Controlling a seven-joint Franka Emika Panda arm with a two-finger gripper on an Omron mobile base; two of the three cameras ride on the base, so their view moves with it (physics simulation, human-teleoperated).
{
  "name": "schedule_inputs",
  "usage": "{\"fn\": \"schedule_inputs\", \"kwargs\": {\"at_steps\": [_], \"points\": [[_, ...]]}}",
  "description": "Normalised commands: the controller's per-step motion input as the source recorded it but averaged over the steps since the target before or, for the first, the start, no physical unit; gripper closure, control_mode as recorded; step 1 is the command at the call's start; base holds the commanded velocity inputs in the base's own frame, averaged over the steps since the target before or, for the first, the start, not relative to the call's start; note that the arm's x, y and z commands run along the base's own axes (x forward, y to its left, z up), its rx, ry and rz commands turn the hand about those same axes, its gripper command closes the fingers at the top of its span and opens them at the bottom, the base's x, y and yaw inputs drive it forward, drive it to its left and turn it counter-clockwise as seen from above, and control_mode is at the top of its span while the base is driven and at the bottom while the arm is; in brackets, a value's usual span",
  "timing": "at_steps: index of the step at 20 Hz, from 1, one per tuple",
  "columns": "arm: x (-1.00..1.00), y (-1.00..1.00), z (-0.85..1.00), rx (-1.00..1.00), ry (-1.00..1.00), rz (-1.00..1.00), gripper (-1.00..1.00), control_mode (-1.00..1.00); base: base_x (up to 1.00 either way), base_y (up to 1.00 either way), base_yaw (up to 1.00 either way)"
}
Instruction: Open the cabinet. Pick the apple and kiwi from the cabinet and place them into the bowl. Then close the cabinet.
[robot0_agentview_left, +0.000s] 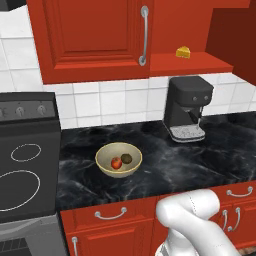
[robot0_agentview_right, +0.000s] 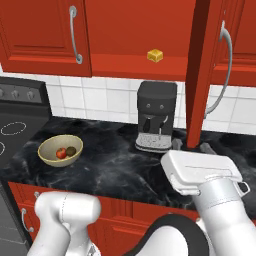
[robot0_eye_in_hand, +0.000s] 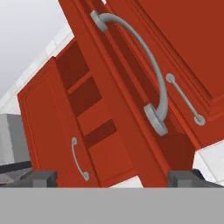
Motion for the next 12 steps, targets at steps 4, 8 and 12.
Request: {"fn": "schedule_inputs", "kwargs": {"at_steps": [4,8,12], "points": [[0.00,0.00,0.00,-0.02,-0.13,0.00,-1.00,-1.00,0.00,0.00,0.00],[0.00,0.00,0.00,-0.01,-0.04,0.00,-1.00,-1.00,0.00,0.00,0.00],[0.00,0.00,0.00,-0.01,-0.03,0.00,-1.00,-1.00,0.00,0.00,0.00]]}}
